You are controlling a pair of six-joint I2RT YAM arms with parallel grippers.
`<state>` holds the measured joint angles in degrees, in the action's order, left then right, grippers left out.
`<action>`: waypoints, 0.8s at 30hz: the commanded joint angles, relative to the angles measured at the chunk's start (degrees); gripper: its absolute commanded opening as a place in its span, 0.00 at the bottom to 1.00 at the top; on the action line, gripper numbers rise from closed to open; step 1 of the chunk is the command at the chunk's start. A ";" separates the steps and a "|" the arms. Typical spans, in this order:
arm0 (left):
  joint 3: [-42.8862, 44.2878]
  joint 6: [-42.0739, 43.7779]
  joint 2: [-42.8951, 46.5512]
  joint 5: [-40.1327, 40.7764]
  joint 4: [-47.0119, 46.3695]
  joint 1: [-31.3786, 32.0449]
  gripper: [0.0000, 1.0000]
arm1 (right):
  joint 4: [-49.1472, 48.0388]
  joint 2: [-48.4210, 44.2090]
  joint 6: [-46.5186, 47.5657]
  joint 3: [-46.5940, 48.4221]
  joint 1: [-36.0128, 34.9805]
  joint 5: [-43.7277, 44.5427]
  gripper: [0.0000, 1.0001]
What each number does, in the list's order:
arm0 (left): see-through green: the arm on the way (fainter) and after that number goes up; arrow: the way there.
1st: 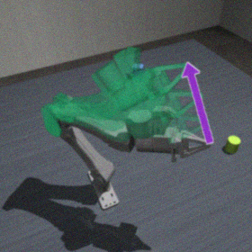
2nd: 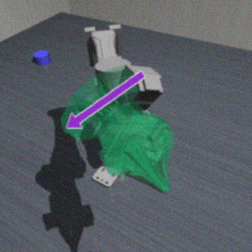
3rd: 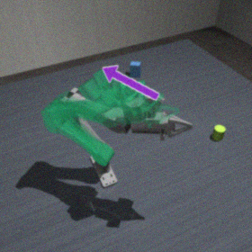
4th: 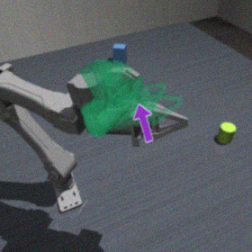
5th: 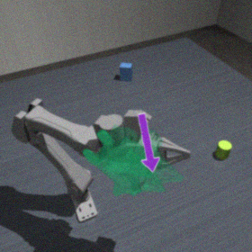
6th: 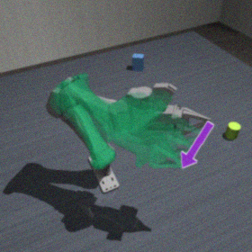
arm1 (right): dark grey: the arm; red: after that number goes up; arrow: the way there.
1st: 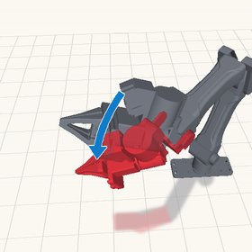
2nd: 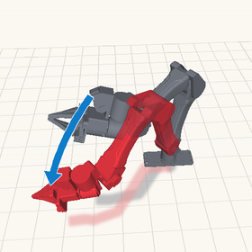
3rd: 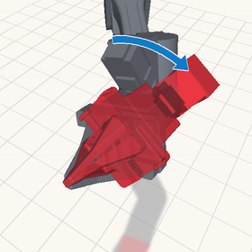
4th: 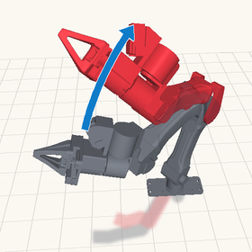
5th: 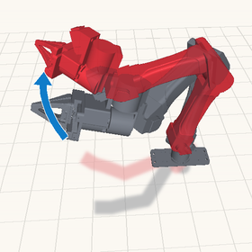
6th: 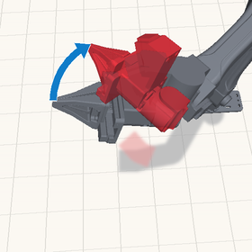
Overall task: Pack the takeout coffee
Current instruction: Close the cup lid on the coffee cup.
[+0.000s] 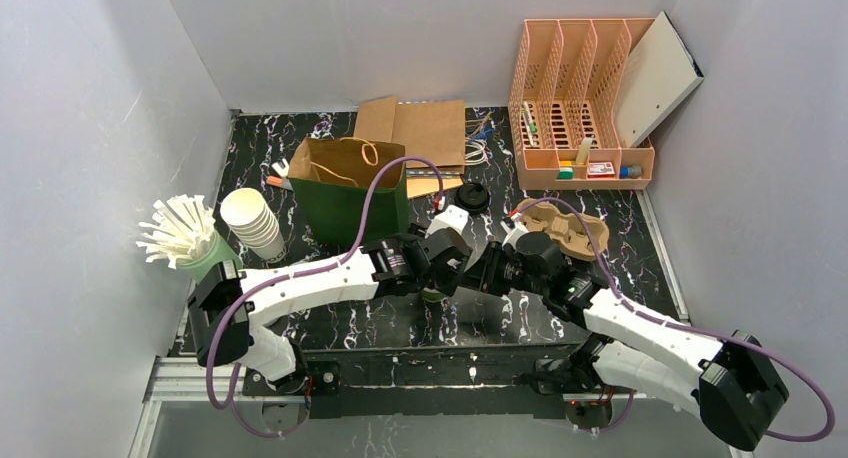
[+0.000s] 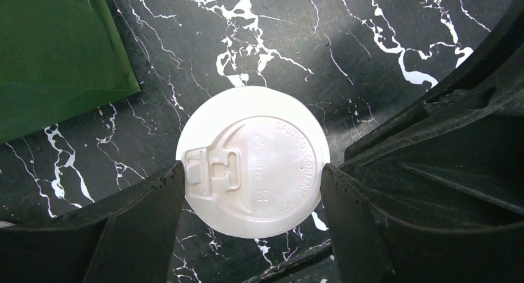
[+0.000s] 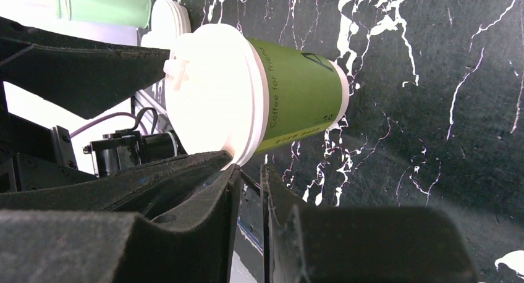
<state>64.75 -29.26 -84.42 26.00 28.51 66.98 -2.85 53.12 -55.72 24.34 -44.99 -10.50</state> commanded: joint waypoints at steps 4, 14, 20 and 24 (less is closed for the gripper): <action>-1.58 -0.94 -3.58 -2.61 3.13 -0.01 0.67 | -5.94 -0.05 -1.14 -1.55 1.48 -2.59 0.27; -0.52 -0.72 -4.34 -2.88 4.13 -0.01 0.66 | -4.44 -3.39 -0.64 -0.89 3.03 0.34 0.27; 0.44 -0.41 -4.17 -2.88 4.68 -0.01 0.66 | -5.43 0.59 0.31 0.68 3.86 -1.79 0.28; 0.94 -0.20 -4.00 -2.87 5.07 -0.01 0.66 | -6.33 2.38 0.51 0.89 4.41 -3.18 0.28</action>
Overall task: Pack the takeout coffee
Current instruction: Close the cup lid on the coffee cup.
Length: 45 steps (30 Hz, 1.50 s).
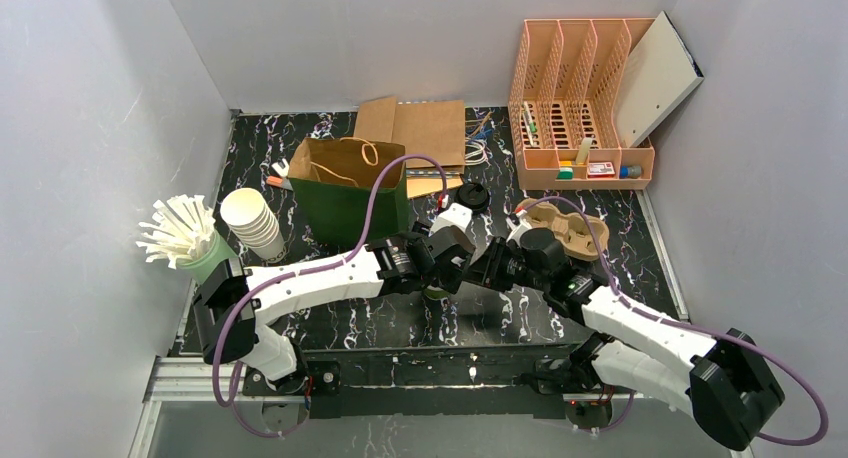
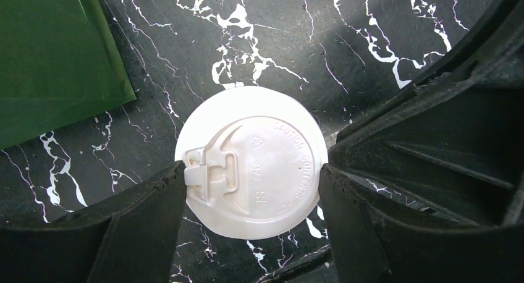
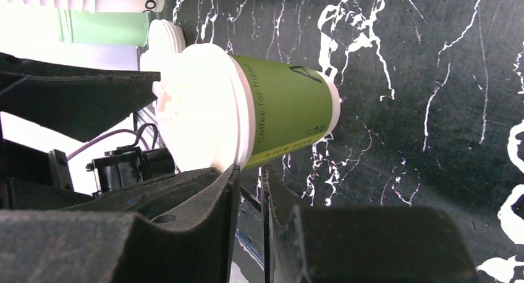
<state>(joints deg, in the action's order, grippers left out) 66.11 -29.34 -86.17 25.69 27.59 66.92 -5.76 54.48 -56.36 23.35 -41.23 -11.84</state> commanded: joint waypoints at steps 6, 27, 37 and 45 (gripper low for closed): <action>-0.55 -0.01 -2.64 -3.02 5.99 0.06 0.66 | -3.56 1.22 1.02 1.07 1.28 -2.83 0.28; 1.65 0.53 -1.93 -2.57 7.04 0.06 0.71 | -4.79 3.74 2.31 2.98 2.71 -6.19 0.32; -0.13 -0.12 -2.55 -2.62 6.04 0.03 0.71 | -4.55 4.56 1.19 -2.30 2.90 -7.06 0.26; -3.47 -1.29 -2.09 -3.45 4.15 0.06 0.71 | -6.06 4.39 0.84 -7.27 2.85 -6.53 0.26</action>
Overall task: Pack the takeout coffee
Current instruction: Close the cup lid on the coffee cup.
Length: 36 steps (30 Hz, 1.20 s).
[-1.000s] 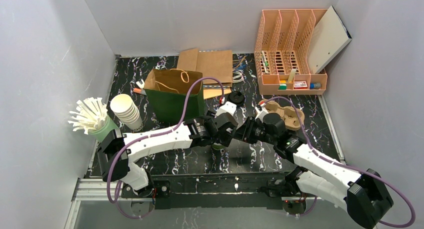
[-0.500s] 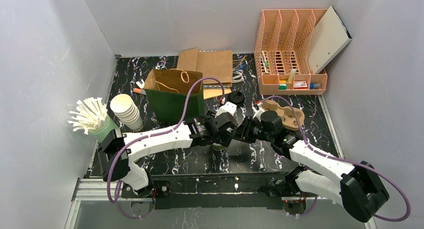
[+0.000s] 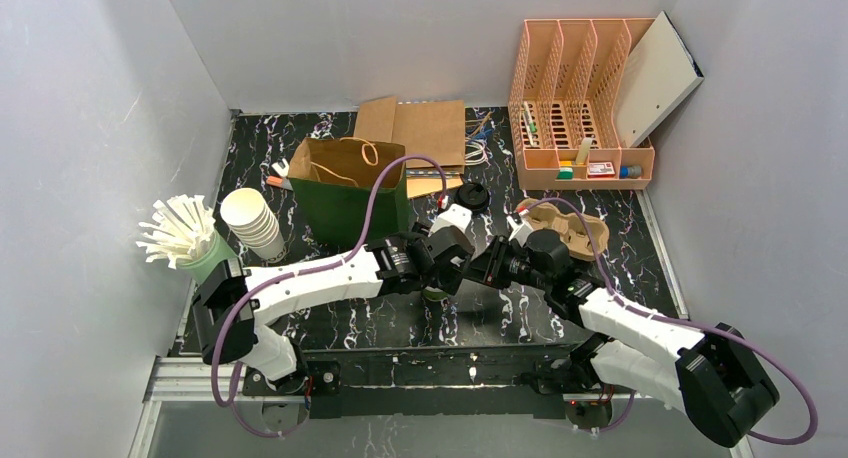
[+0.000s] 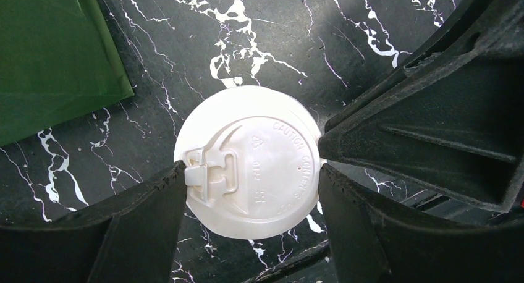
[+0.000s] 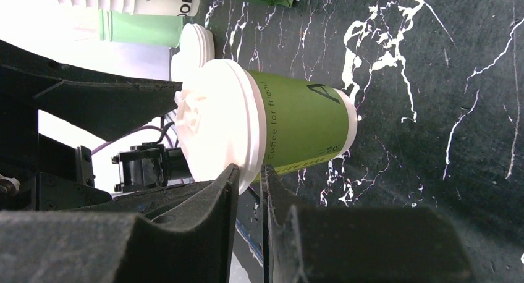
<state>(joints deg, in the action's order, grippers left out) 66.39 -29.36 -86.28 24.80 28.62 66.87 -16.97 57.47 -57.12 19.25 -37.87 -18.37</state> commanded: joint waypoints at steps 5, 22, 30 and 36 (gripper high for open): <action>-1.91 -0.51 -1.29 -1.82 3.66 0.10 0.71 | 7.85 -1.03 3.29 0.41 -0.45 1.30 0.30; 9.04 2.36 -2.08 1.14 9.74 0.10 0.90 | 29.11 -11.99 16.93 16.77 -0.47 15.36 0.92; 11.01 2.06 2.07 1.43 10.64 0.10 0.95 | 33.21 -12.47 23.58 20.22 -0.53 15.91 0.98; 15.01 2.35 9.42 3.23 14.74 -3.34 0.94 | 35.17 -11.69 26.10 23.23 -0.54 16.56 0.98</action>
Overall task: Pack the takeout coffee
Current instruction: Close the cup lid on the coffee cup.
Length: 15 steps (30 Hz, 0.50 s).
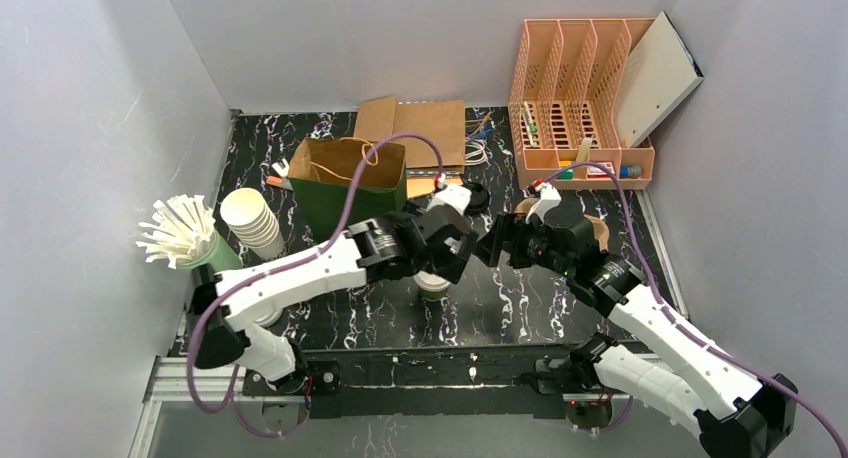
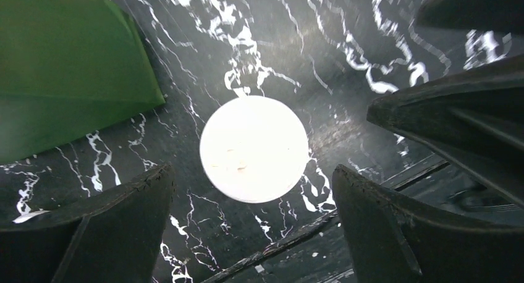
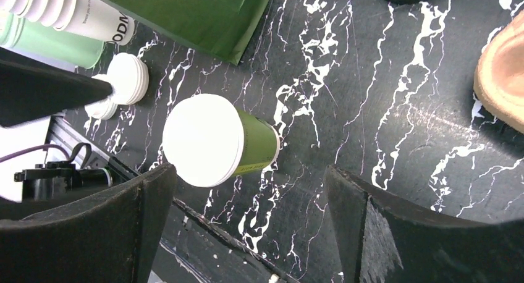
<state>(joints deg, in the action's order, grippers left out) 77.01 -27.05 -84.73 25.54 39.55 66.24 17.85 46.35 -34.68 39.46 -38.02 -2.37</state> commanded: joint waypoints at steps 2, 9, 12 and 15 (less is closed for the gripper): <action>5.71 0.43 10.72 2.43 4.96 -5.21 0.92 | -0.94 -0.16 5.42 3.43 -0.31 -1.78 0.98; 15.48 1.30 14.15 3.86 11.76 -16.81 0.85 | -0.36 9.99 15.93 10.02 -0.85 -12.54 0.98; 19.79 2.80 11.78 3.08 13.44 -23.51 0.88 | -0.66 13.34 19.71 13.33 -1.87 -14.54 0.98; 25.06 4.42 9.46 -0.79 14.73 -31.46 0.92 | 0.44 16.64 22.43 16.57 -3.04 -15.83 0.98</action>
<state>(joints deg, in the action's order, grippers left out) 96.90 -25.41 -71.88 27.27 49.39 42.76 18.39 60.38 -19.00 49.98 -39.57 -13.93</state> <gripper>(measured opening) 0.904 0.983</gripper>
